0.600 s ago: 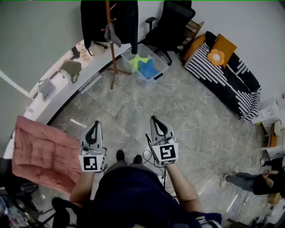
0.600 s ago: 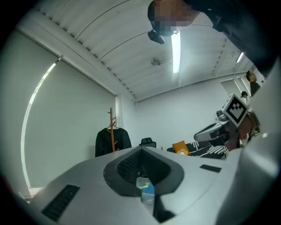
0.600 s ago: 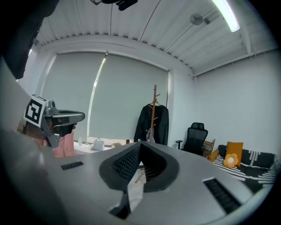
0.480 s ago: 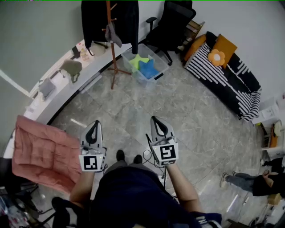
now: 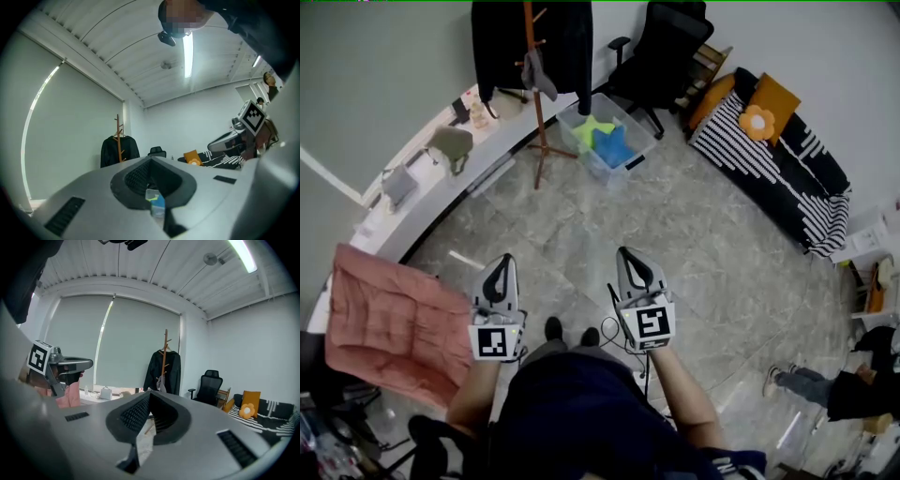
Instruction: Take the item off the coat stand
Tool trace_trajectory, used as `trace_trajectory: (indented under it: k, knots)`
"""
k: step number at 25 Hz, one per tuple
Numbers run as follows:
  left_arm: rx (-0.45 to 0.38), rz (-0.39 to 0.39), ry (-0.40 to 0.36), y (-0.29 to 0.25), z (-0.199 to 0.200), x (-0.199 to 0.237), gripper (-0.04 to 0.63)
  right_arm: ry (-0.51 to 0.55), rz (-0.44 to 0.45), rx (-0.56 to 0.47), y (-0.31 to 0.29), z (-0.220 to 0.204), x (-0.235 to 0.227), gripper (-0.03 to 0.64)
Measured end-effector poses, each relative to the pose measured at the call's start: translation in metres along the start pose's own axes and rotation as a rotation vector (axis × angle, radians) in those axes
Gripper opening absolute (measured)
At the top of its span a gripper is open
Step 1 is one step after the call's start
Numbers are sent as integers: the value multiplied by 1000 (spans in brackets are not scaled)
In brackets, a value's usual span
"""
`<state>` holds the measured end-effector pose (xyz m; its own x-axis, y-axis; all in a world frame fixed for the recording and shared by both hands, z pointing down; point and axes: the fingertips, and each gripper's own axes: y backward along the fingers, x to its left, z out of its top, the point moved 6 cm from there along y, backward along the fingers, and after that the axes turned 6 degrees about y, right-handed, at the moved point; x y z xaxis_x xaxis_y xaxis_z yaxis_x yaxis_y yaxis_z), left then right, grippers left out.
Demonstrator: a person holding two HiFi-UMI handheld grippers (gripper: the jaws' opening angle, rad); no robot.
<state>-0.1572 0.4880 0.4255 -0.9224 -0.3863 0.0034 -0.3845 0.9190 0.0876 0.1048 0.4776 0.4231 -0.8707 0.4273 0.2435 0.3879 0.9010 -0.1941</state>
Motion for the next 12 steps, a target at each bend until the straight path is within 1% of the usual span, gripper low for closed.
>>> trace_trajectory:
  k: [8,12]
  knots:
    - [5,-27,-3,-5,-3,-5,26,3,4,-23,-1,-4,0,18]
    - [19,-44,29,-11,-6,-7,32,2,12,-17,0,-3,-2,18]
